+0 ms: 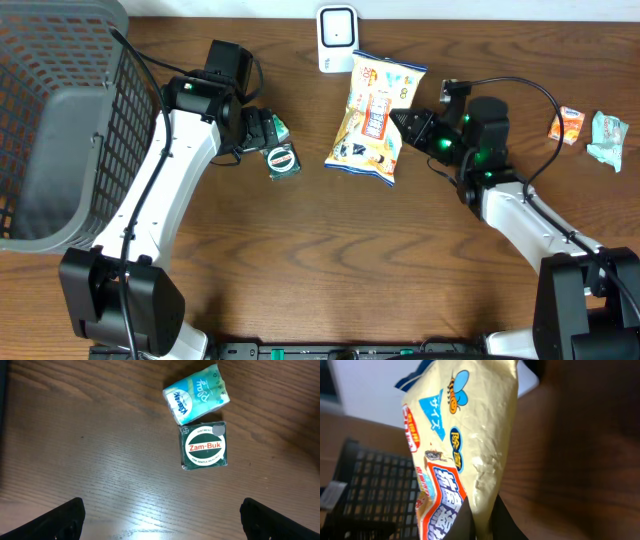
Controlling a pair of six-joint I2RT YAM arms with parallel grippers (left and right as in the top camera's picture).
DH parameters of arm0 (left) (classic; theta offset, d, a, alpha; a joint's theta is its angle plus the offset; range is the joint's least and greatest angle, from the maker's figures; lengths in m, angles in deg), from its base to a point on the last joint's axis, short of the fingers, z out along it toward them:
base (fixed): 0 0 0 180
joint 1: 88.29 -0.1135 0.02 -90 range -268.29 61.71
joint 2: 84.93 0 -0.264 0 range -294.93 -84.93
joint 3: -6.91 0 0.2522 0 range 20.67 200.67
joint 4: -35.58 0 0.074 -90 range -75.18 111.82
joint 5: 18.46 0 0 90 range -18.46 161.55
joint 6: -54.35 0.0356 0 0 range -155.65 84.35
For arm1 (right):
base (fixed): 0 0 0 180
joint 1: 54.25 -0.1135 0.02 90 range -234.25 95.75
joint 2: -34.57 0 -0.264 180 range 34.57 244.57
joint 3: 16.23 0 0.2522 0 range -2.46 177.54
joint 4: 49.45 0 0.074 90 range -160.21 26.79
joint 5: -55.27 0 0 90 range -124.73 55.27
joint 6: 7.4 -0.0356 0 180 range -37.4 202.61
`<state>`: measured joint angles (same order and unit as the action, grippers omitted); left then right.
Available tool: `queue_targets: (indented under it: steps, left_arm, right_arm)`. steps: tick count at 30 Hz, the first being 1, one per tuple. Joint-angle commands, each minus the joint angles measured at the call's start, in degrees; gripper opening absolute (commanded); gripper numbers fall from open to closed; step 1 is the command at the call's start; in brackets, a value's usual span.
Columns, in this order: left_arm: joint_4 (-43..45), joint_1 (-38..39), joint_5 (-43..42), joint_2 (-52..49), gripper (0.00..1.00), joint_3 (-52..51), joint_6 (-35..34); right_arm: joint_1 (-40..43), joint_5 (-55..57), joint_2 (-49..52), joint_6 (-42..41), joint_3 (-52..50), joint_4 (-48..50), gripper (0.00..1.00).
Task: Scan the item barcode
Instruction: 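Raise the wipes pack up to the white scanner, then carry the cream wipes pack rightward to the table's right edge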
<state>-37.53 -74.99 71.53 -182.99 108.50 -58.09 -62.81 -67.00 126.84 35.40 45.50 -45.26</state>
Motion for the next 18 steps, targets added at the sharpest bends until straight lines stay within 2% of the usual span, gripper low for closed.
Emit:
queue_targets:
  steps: [1, 5, 9, 13, 18]
  left_arm:
    - [-0.17, -0.15, 0.66, 0.02, 0.98, 0.48, 0.31]
    - [-0.17, -0.15, 0.66, 0.02, 0.98, 0.48, 0.31]
    - [-0.17, -0.15, 0.66, 0.02, 0.98, 0.48, 0.31]
    - [-0.17, -0.15, 0.66, 0.02, 0.98, 0.48, 0.31]
    - [-0.17, -0.15, 0.66, 0.02, 0.98, 0.48, 0.31]
  right_arm:
    - [-2.01, 5.88, -0.33, -0.52, 7.02, -4.52, 0.02]
    - [-4.33, 11.65, 3.32, 6.21, 19.63, -14.25, 0.01]
    - [-4.66, 13.68, 9.75, 8.72, 31.47, -19.98, 0.01]
    - [-4.68, 12.90, 21.57, 8.72, 45.00, -20.50, 0.01]
    - [-4.66, 11.17, 32.44, 8.66, 57.20, -18.05, 0.01]
